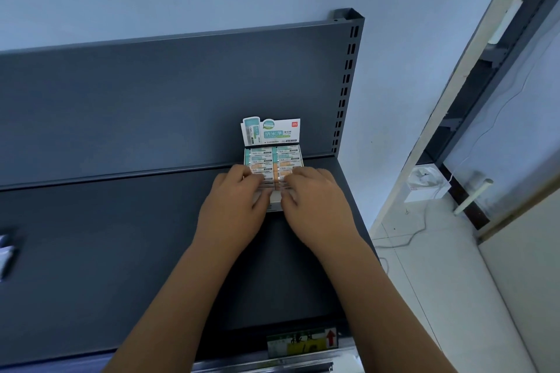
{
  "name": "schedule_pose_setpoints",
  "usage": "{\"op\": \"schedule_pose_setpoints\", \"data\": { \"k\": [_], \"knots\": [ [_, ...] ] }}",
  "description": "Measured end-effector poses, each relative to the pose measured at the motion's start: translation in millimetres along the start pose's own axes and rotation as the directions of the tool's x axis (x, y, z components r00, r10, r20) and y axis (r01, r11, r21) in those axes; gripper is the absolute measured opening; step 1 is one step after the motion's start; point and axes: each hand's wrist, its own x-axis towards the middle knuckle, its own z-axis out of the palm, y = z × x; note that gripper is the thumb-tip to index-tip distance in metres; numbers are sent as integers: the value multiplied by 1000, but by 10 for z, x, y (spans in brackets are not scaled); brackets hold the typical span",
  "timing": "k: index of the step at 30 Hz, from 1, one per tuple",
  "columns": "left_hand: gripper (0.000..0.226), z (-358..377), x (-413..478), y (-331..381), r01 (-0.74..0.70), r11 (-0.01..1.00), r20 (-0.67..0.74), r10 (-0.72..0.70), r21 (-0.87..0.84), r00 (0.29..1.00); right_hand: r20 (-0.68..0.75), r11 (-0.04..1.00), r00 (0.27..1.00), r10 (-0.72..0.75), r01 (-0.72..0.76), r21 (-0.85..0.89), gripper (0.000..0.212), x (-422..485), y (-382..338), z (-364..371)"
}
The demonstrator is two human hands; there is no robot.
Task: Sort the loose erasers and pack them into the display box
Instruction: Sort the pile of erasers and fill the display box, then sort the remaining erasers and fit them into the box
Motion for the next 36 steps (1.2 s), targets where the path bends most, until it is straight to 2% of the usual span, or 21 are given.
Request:
{"op": "schedule_pose_setpoints", "data": {
  "k": [5, 9, 12, 16, 20, 29, 32, 36],
  "knots": [
    [39, -102, -6, 7, 39, 997, 131, -31, -60, 991, 28, 978, 999, 47, -52, 200, 51, -123, -22, -66],
    [53, -353, 44, -129, 14, 988, 230, 22, -153, 973, 15, 960, 998, 55, -57, 276, 57, -172, -138, -133],
    [63, -506, 4, -192, 4, 996, 221, 16, -89, 975, 10, 954, 997, 70, -70, 291, 61, -171, -238, -164],
    [75, -580, -110, -286, 69, 998, 234, -66, -6, 970, 17, 948, 997, 73, -75, 309, 63, -158, -433, -140],
    [74, -685, -241, -545, 102, 995, 251, -103, 19, 962, 23, 958, 998, 57, -61, 281, 63, -155, -699, -67],
    [66, -1302, -436, -1675, 144, 989, 174, -149, 37, 973, 73, 980, 995, -72, 57, 191, 65, -1, -1800, 397],
    [76, -1613, -541, -2283, 146, 987, 145, -155, 68, 977, 111, 974, 989, -95, 70, 215, 65, 50, -2387, 693],
    [75, -2031, -760, -3087, 144, 987, 161, -153, 67, 975, 165, 959, 980, -109, 60, 278, 64, 57, -3269, 1137]
  ]
}}
